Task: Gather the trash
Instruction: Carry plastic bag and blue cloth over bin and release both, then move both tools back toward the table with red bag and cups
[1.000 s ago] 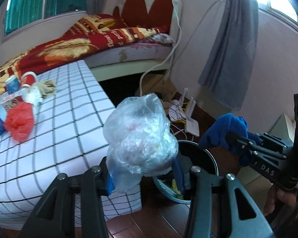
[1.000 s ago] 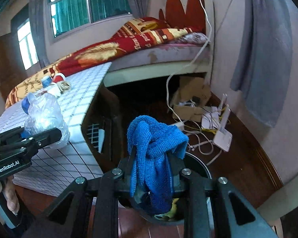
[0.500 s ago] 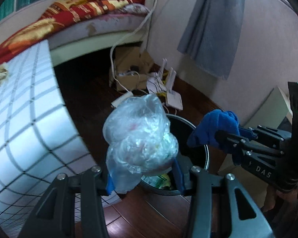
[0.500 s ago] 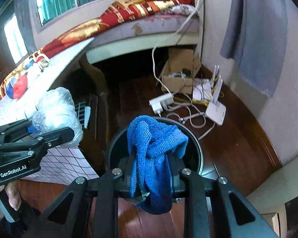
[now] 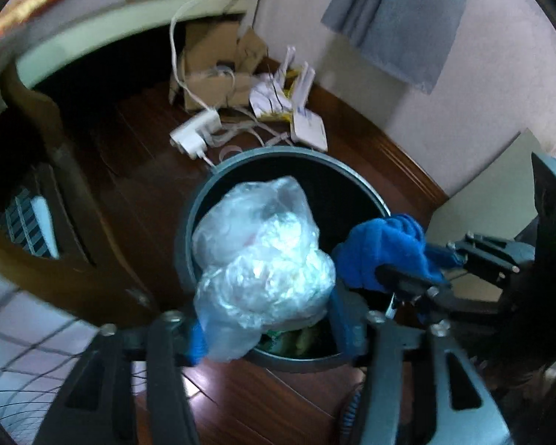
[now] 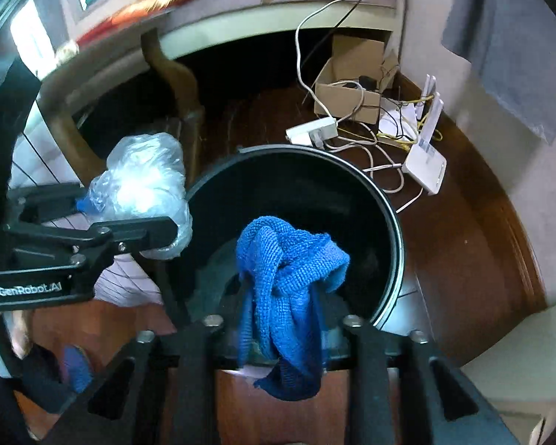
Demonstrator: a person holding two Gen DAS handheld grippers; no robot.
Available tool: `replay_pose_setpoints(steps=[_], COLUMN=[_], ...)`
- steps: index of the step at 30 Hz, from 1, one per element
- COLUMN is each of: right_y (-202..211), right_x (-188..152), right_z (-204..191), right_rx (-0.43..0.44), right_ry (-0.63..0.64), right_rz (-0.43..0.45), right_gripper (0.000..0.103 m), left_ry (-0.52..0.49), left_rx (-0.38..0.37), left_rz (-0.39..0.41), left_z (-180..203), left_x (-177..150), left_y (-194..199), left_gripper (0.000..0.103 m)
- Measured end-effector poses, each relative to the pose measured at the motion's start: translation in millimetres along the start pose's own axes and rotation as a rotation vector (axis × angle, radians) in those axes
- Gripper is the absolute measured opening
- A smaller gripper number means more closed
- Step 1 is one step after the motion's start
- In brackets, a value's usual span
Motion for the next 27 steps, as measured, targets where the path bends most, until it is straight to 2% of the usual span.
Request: replay_pose_setpoints(steps=[1, 2, 4, 10, 13, 21, 27], right_y=[-7.0, -11.6, -14.8, -1.8, 12.6, 72.2, 100.2], right_x=[-1.5, -2.7, -3.2, 8.5, 15.3, 24.0, 36.0], right_z=[4.1, 11.0, 24.9, 48.2, 48.8, 22.3, -7.5], right_rx=[-0.061, -0.105, -0.12, -0.197, -0.199, -0.21, -0.191], right_ry=[0.014, 0.011, -0.029, -0.094, -0.119, -0.091, -0.057], right_rz=[-0.01, -0.009, -0.027, 0.014, 0.035, 0.099, 0.148], right_gripper=[0.098, 0.102, 0.102, 0.103, 0.103, 0.103, 0.103], left_ry=[0.012, 0.03, 0.061, 0.064, 0.056, 0.07, 0.081], left_rx=[0.02, 0.059, 0.087, 0.167, 0.204, 0.234, 0.269], left_rz=[-0.011, -0.011, 0.001, 0.04, 0.077, 0.149, 0.195], left_z=[-4.2, -8.3, -14.9, -22.0, -20.4, -14.0, -18.8], left_x=[1.3, 0.8, -1.8, -9.1, -7.0, -8.3, -11.7], left_y=[-4.6, -5.7, -3.0, 17.2, 32.2, 81.9, 117.5], left_gripper=[0.085, 0.096, 0.103, 0.103, 0.103, 0.103, 0.103])
Point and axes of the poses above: each gripper's, at about its wrist camera, not at the fingertips, and y roughly against the way its jaws point, z to its right, x to its top, the point moved 5 cm from there along -y, roughly the way its jaws point, and after that the axes turned 7 degrees about -y, right-handed, at the moved point
